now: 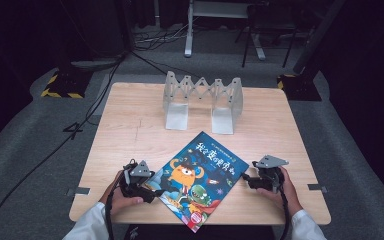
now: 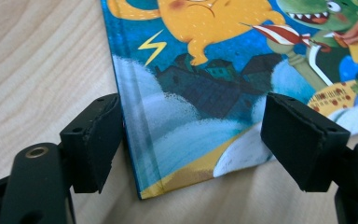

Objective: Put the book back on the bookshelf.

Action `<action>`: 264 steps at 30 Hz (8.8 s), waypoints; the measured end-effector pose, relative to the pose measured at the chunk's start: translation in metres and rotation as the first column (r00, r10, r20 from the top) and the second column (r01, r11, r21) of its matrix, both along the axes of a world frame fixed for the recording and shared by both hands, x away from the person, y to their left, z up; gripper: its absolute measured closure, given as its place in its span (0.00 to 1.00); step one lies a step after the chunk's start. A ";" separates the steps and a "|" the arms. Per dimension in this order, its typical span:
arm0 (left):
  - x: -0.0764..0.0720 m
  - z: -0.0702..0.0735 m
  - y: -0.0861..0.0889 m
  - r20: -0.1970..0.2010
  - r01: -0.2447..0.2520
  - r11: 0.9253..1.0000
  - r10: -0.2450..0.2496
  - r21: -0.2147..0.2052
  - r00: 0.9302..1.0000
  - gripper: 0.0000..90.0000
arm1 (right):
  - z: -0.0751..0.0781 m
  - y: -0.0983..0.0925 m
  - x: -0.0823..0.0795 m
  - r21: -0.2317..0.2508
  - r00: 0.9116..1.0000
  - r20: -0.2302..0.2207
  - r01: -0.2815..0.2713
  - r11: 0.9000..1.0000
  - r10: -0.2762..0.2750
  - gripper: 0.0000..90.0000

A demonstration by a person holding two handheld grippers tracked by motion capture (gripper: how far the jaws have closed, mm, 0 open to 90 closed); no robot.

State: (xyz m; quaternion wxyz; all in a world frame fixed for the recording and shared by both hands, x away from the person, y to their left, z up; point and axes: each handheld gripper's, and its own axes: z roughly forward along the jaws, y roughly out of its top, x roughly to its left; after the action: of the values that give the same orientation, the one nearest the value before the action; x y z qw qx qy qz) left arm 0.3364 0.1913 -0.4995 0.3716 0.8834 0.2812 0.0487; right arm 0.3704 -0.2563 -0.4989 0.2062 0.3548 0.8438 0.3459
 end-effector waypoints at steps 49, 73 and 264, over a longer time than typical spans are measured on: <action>-0.032 -0.003 -0.041 0.050 0.102 0.995 -0.102 0.006 0.994 0.28 | 0.001 0.015 0.019 0.028 0.998 -0.063 0.020 0.999 -0.019 0.35; -0.033 -0.005 -0.070 0.070 0.146 0.989 -0.146 0.006 0.987 0.28 | 0.001 -0.009 0.015 0.038 0.995 -0.102 -0.002 0.999 0.006 0.33; 0.049 0.012 -0.062 -0.134 -0.004 0.977 -0.025 -0.211 0.991 0.15 | 0.053 0.037 -0.038 0.358 0.839 0.023 -0.514 0.779 0.543 0.60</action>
State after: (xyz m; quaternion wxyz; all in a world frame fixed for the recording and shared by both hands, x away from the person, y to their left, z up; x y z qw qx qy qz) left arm 0.3855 0.1288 -0.4876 0.4434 0.8418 0.3048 -0.0438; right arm 0.3324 -0.2195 -0.4458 -0.0004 0.1485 0.8415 0.5194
